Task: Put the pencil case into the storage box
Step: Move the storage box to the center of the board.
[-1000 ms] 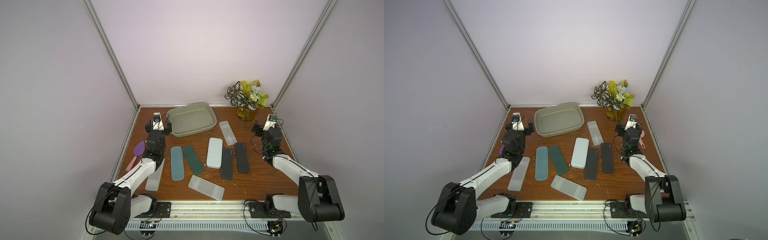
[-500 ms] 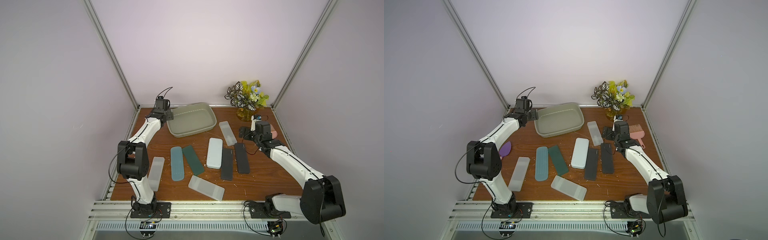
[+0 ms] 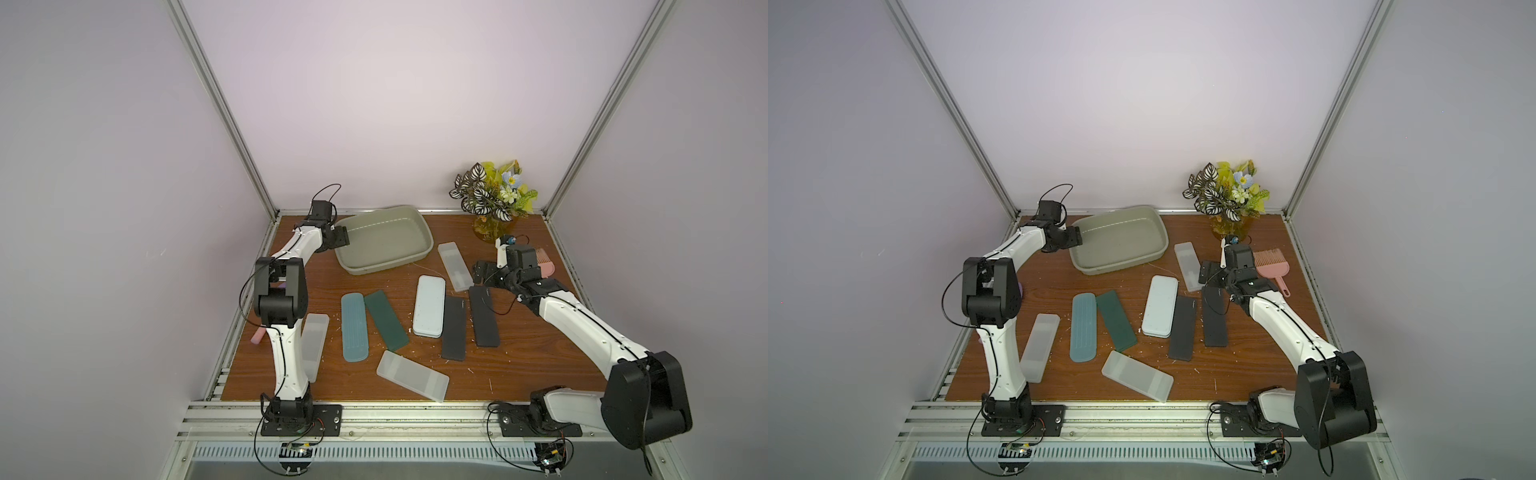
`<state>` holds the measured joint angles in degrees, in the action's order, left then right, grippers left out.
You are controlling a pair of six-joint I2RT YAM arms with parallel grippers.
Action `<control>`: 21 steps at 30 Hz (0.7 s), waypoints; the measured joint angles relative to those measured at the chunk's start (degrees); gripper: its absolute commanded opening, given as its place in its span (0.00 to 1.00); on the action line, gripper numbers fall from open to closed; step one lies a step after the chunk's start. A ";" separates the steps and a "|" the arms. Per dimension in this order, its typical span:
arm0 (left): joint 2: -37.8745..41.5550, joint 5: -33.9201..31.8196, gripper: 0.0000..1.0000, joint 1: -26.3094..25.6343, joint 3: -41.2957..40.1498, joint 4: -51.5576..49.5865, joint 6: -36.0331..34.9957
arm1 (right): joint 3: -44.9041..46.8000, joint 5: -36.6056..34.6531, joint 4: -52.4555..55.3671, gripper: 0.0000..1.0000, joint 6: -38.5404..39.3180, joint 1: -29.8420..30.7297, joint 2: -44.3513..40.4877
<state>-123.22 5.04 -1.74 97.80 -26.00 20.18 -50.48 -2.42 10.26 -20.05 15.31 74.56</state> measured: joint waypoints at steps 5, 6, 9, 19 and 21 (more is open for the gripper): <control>-2.14 2.23 0.52 0.02 -0.02 -1.27 -0.59 | 0.00 0.11 0.39 0.99 -0.22 0.00 0.00; -2.25 2.56 0.49 0.02 0.00 -1.36 -0.68 | 0.00 0.20 0.37 0.99 -0.31 0.00 0.00; -2.34 3.54 0.43 0.02 0.00 -1.70 -1.64 | 0.00 0.37 0.39 0.98 -0.46 0.00 0.00; -2.32 3.91 0.32 0.02 0.42 -4.09 -6.95 | 0.70 1.49 0.42 0.97 -1.55 0.02 -1.97; -2.32 4.39 0.31 0.02 0.50 -4.13 -7.82 | 0.70 1.49 0.44 0.97 -1.66 0.07 -2.10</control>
<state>-125.54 9.43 -1.72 98.30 -30.13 12.36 -49.78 -0.93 10.70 -21.71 15.38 72.47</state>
